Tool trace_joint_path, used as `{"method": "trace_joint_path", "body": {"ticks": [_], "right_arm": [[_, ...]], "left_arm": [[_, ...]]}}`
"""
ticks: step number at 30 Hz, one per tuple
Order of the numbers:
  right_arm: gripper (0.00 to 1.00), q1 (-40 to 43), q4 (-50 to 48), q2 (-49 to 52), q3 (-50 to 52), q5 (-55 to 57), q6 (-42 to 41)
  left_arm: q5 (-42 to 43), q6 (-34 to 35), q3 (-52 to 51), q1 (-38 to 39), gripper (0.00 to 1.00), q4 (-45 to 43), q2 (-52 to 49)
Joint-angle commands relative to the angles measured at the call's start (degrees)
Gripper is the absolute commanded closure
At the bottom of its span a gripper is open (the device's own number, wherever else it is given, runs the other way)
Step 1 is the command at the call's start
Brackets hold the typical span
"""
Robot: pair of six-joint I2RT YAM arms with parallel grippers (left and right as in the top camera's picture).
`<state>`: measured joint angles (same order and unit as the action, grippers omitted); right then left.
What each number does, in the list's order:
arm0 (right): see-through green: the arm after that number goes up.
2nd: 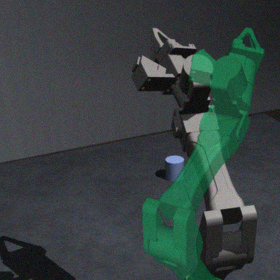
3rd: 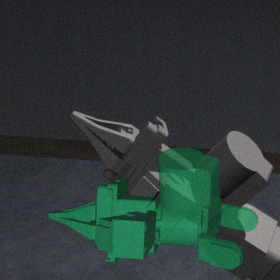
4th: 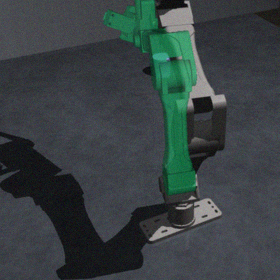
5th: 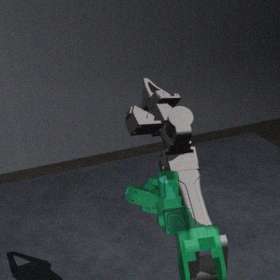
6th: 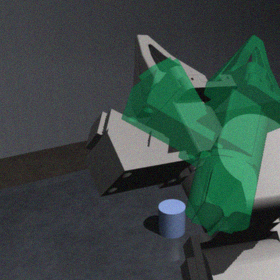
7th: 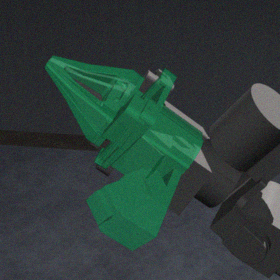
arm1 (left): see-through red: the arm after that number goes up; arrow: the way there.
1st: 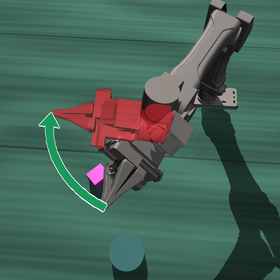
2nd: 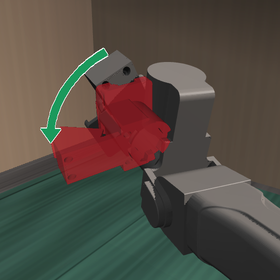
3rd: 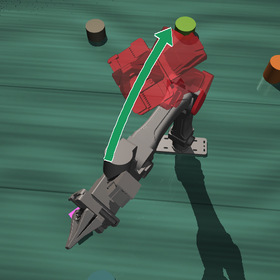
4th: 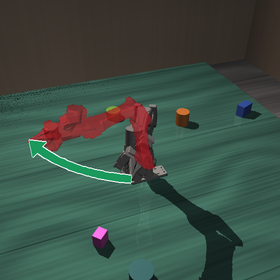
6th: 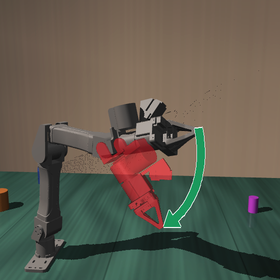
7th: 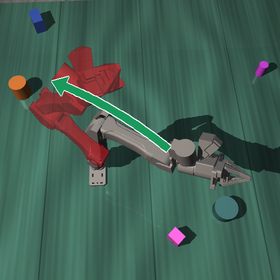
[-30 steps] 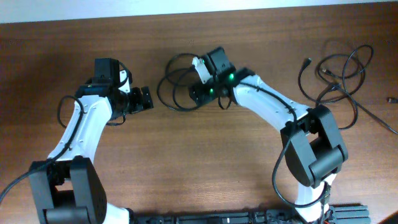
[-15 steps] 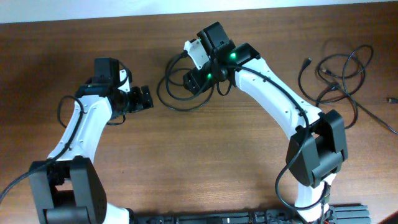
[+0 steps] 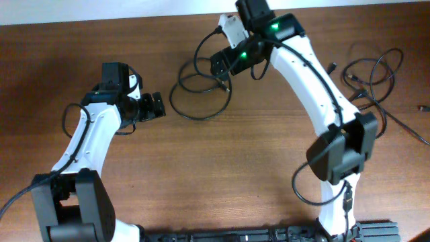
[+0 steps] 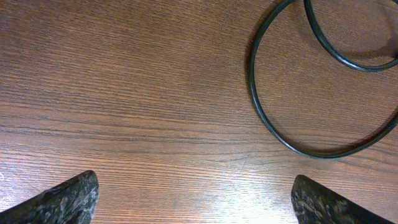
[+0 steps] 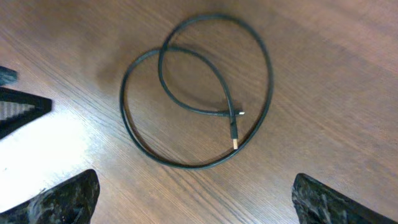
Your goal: Untangle cables
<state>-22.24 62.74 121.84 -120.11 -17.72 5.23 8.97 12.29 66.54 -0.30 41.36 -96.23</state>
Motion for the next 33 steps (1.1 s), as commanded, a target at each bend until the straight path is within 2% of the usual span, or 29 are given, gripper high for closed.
{"method": "trace_joint_path", "body": {"ticks": [1, 5, 9, 16, 19, 20, 21, 24, 30, 33], "right_arm": [[0.01, -0.2, -4.3, 2.7, 0.3, -0.9, 0.3], [0.00, -0.3, -7.9, 5.2, 1.4, -0.9, 0.3], [0.12, -0.3, -7.9, 8.9, 1.4, -0.9, 0.3], [0.13, -0.3, -8.4, 14.6, 1.4, 0.9, 0.1], [0.19, -0.3, -8.6, 15.6, 1.4, 3.9, -2.1], [0.26, -0.3, -8.6, 16.1, 1.4, 5.5, -3.3], [0.29, -0.3, -8.5, 16.3, 1.4, 6.7, -4.8], [0.30, -0.3, -8.4, 18.0, 1.9, 7.4, -8.6], [0.33, -1.1, -8.4, 19.1, 4.5, 7.0, -8.7], [0.56, -1.0, -8.1, 19.1, 5.6, 7.0, -8.8]], "left_arm": [[0.2, 0.5, 0.0, 0.1, 0.01, 0.6, -0.6], [0.2, 0.5, -0.1, 0.1, 0.01, 0.8, -0.6], [0.2, 0.5, -0.1, 0.1, 0.01, 0.8, -0.6], [0.2, 0.5, -0.1, 0.1, 0.01, 0.8, -0.6], [0.2, 0.5, -0.1, 0.1, 0.01, 0.8, -0.6], [0.2, 0.5, -0.1, 0.1, 0.01, 0.8, -0.6], [0.2, 0.5, -0.1, 0.1, 0.01, 0.8, -0.6], [0.2, 0.5, -0.1, 0.1, 0.01, 0.9, -0.6], [0.2, 0.5, -0.1, 0.1, 0.01, 1.0, -0.6], [0.2, 0.5, -0.1, 0.1, 0.01, 1.0, -0.6]]}}
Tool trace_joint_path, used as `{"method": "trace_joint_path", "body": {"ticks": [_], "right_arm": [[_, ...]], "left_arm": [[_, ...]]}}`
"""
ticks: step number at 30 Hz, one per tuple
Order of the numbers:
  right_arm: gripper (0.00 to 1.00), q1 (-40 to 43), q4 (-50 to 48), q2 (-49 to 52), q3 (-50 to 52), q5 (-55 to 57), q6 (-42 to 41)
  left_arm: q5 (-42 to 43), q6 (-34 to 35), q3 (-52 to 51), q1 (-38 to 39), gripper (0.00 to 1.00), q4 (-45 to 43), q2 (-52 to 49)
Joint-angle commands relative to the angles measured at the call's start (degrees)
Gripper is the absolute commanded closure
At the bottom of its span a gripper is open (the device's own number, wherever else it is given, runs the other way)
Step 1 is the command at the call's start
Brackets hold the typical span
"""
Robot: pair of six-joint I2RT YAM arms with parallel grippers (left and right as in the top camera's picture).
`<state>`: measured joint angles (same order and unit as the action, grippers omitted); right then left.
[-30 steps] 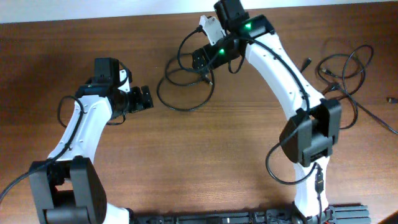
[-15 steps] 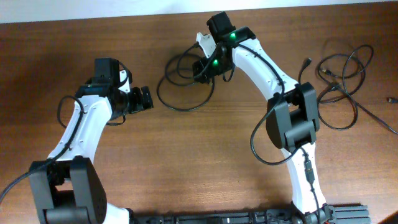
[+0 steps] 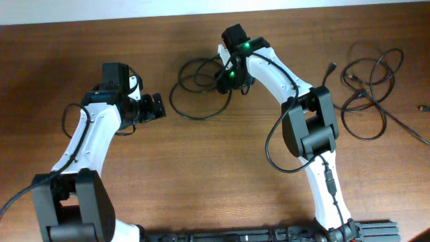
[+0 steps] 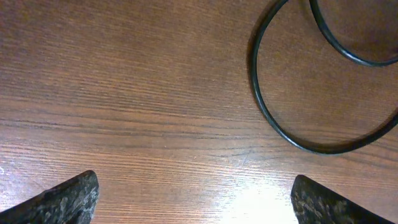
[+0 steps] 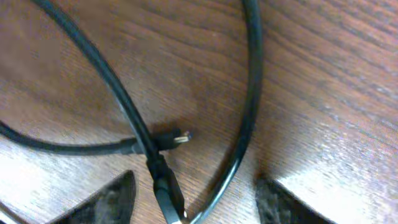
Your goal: Untangle cables
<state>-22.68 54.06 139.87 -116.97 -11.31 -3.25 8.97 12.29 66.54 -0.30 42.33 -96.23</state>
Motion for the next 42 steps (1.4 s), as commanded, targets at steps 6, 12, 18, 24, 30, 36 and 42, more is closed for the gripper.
{"method": "trace_joint_path", "body": {"ticks": [6, 12, 18, 24, 30, 36, 42], "right_arm": [[0.86, -0.6, 7.2, 1.1, 2.6, 0.6, -6.7], [0.96, -0.6, 21.7, 1.1, 2.6, 0.7, -6.7], [0.96, -0.5, 31.6, 1.1, 2.6, 3.2, -6.7], [0.60, -0.5, 30.7, 1.1, 2.6, 4.3, -6.7], [0.59, -0.6, 28.0, 1.1, 2.6, 3.5, -8.5], [0.61, -1.2, 27.8, 1.1, 2.7, 2.3, -10.4], [0.75, -3.5, 28.4, 1.1, 3.5, 2.3, -12.3]], "left_arm": [[0.2, 0.5, -0.1, 0.1, 0.01, 0.0, -0.6], [0.2, 0.5, -0.1, 0.1, 0.01, 0.2, -0.6], [0.2, 0.5, -0.1, 0.1, 0.01, 0.4, -0.6], [0.2, 0.5, -0.1, 0.1, 0.01, 0.4, -0.6], [0.2, 0.5, -0.1, 0.1, 0.01, 0.4, -0.6], [0.2, 0.5, -0.1, 0.1, 0.01, 0.4, -0.6], [0.2, 0.5, -0.1, 0.1, 0.01, 0.3, -0.6]]}}
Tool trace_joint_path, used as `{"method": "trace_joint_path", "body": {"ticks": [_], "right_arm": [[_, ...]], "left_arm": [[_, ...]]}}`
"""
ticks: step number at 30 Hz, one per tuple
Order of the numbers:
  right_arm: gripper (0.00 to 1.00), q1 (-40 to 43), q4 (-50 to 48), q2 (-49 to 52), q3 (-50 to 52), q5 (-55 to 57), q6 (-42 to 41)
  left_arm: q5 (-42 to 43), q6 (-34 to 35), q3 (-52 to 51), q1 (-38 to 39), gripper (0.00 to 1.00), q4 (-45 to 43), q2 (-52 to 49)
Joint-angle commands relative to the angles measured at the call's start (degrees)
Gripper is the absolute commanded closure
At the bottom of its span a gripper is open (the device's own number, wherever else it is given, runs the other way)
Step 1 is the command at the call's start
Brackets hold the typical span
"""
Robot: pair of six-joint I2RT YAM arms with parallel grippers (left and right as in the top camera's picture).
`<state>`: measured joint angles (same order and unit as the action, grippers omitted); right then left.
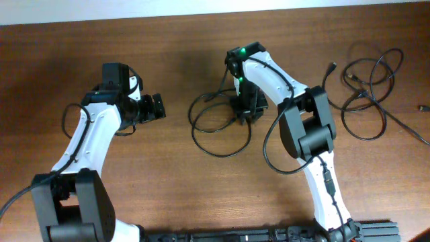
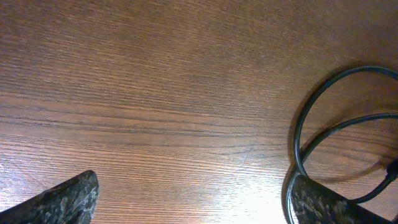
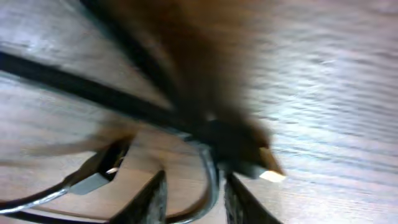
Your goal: Untangle cables
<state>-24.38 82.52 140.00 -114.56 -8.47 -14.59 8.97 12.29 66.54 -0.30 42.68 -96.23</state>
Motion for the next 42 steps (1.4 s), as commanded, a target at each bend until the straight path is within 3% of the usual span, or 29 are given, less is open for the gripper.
{"method": "trace_joint_path", "body": {"ticks": [1, 9, 17, 22, 31, 36, 42], "right_arm": [[0.79, -2.3, 0.0, 0.9, 1.1, -0.5, -0.9], [0.96, -3.3, 0.0, 0.9, 1.2, -0.5, -0.9], [0.96, -2.5, -0.1, 0.5, -0.4, 0.1, 1.2], [0.96, 1.1, 2.9, -3.2, -10.8, 0.4, 1.2], [0.96, 6.1, 11.3, -10.7, -42.4, 1.7, 1.2], [0.96, 6.1, 13.3, -11.8, -49.3, 1.9, 2.0], [0.96, 6.1, 13.2, -11.9, -49.3, 6.7, 2.3]], "left_arm": [[0.2, 0.5, -0.1, 0.1, 0.01, 0.0, -0.6], [0.2, 0.5, -0.1, 0.1, 0.01, 0.0, -0.6], [0.2, 0.5, -0.1, 0.1, 0.01, 0.0, -0.6], [0.2, 0.5, -0.1, 0.1, 0.01, 0.0, -0.6], [0.2, 0.5, -0.1, 0.1, 0.01, -0.2, -0.6], [0.2, 0.5, -0.1, 0.1, 0.01, -0.2, -0.6], [0.2, 0.5, -0.1, 0.1, 0.01, -0.2, -0.6]]}}
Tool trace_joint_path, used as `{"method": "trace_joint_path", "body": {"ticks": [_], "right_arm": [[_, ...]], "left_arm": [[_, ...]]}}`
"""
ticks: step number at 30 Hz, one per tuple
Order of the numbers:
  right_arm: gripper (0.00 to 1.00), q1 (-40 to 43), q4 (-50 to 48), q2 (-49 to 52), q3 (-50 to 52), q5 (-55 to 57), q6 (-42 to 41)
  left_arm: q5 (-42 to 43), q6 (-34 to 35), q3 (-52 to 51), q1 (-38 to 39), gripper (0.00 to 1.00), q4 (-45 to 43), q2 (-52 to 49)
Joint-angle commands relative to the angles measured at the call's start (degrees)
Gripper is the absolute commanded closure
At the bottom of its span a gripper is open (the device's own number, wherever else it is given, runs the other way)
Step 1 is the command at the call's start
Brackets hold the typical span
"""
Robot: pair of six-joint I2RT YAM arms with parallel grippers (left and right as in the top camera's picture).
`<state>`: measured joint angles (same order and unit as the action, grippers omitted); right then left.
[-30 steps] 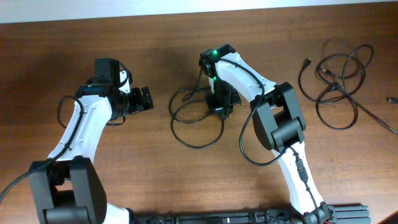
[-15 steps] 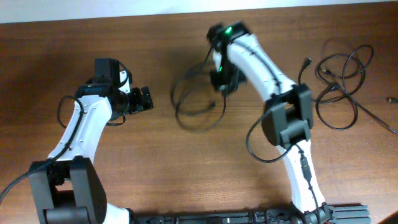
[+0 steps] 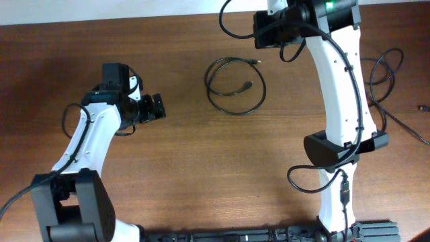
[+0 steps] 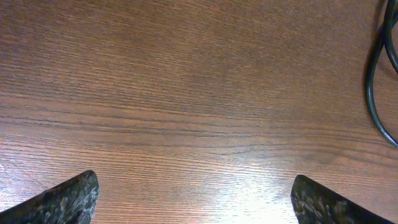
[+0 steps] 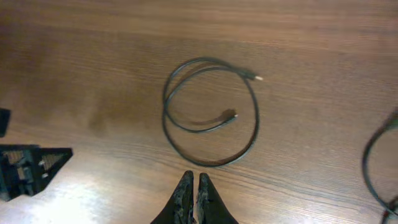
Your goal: Untangle cables
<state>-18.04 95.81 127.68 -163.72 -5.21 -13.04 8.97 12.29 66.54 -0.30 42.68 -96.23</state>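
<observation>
A black cable (image 3: 235, 86) lies in a loose double loop on the wooden table (image 3: 201, 175), both plug ends showing inside and at the rim of the loop. The right wrist view shows the same cable (image 5: 211, 112) from high above. My right gripper (image 5: 194, 190) is shut with nothing between its fingers, and it hangs raised near the far edge (image 3: 263, 28). My left gripper (image 3: 156, 107) stands open to the left of the loop, with bare wood between its fingertips (image 4: 194, 194). An arc of the cable (image 4: 375, 93) shows at the right edge of the left wrist view.
A tangle of thin black cables (image 3: 373, 81) lies at the far right, partly behind my right arm; one strand (image 5: 373, 162) shows in the right wrist view. The table's far edge runs just behind the right gripper.
My right gripper was down on the table with its fingers closing round the cable; now it is high up, shut and empty. The loop lies farther back and to the right.
First my right gripper hung open high above the coil at the back centre. Then it was low, open around the cable near its plugs. Then it was nearly shut on the cable nearer the front. Now the coil lies alone and tighter. The left arm stayed put.
</observation>
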Motion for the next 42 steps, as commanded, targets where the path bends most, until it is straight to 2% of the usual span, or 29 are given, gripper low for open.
{"method": "trace_joint_path", "body": {"ticks": [1, 7, 8, 11, 14, 19, 21, 23, 28, 36, 39, 42], "right_arm": [[0.95, -0.3, -0.2, 0.5, 0.4, 3.4, 0.8], [0.81, -0.4, -0.5, 3.2, 4.8, 1.9, 0.8], [0.75, -0.4, -1.0, 3.7, 5.8, 1.1, 0.9], [0.53, -1.2, -4.7, 4.8, 10.5, -4.6, 6.4], [0.37, -3.0, -11.4, 4.9, 18.1, -6.8, 10.1], [0.29, -5.9, -19.5, 4.9, 29.9, -6.8, 24.3], [0.28, -6.8, -21.7, 4.9, 35.5, -6.6, 31.7], [0.28, -7.4, -25.3, 4.9, 41.2, -5.0, 34.9], [0.26, -7.5, -37.4, 4.9, 54.0, -4.4, 35.3], [0.26, -7.6, -46.4, 4.9, 57.1, -4.4, 35.3], [0.26, -7.6, -47.4, 4.9, 57.1, -4.5, 35.3], [0.30, -7.6, -46.7, 4.9, 57.6, -4.5, 35.1]], "left_arm": [[0.2, 0.5, -0.1, 0.1, 0.01, -0.2, -0.6], [0.2, 0.5, -0.1, 0.1, 0.01, -0.2, -0.6], [0.2, 0.5, -0.1, 0.1, 0.01, -0.2, -0.6], [0.2, 0.5, -0.1, 0.1, 0.01, -0.2, -0.6], [0.2, 0.5, -0.1, 0.1, 0.01, -0.2, -0.6], [0.2, 0.5, -0.1, 0.1, 0.01, -0.1, -0.6], [0.2, 0.5, -0.1, 0.1, 0.01, -0.1, -0.6], [0.2, 0.5, -0.1, 0.1, 0.01, -0.1, -0.6], [0.2, 0.5, -0.1, 0.1, 0.01, -0.1, -0.6], [0.2, 0.5, -0.1, 0.1, 0.01, -0.1, -0.6], [0.2, 0.5, -0.2, 0.1, 0.01, -0.1, -0.6], [0.2, 0.5, -0.2, 0.1, 0.01, -0.1, -0.6]]}}
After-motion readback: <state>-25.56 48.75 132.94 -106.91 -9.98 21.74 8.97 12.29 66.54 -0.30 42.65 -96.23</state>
